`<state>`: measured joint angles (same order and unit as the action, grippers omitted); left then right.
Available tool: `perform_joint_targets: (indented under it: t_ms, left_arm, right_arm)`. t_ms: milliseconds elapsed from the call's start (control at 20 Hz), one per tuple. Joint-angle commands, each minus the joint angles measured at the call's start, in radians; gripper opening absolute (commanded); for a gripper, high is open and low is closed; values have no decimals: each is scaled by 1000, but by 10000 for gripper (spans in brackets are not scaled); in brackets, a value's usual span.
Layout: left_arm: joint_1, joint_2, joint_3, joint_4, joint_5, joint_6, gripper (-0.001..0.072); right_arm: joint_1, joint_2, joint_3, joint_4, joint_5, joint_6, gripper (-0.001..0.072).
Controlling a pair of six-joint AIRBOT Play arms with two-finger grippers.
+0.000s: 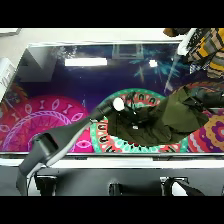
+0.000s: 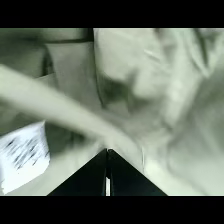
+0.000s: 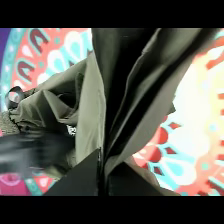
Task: Fold the clothes and pants, and hang the long-sleeved shirts on hangers.
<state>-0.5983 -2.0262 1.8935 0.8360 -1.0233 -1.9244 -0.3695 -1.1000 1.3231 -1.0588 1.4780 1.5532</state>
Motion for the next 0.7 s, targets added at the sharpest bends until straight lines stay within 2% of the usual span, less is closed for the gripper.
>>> perform_joint_targets:
  t_ms: [0, 150, 350, 500, 650]
  left_arm:
    - [129, 148, 2, 94, -201, 70, 17]
    - [262, 304, 2, 202, -311, 65, 18]
    - [441, 467, 2, 223, -381, 66, 18]
    - [545, 531, 2, 223, -399, 66, 19]
    - [604, 544, 2, 222, -419, 66, 20]
  right_arm:
    - [29, 1, 64, 5, 38, 10, 18]
    - [201, 0, 74, -22, 20, 73, 18]
    - [504, 0, 74, -246, -40, 331, 18]
    - [686, -8, 73, -290, -77, 499, 18]
    - [830, -64, 73, -300, -102, 607, 19]
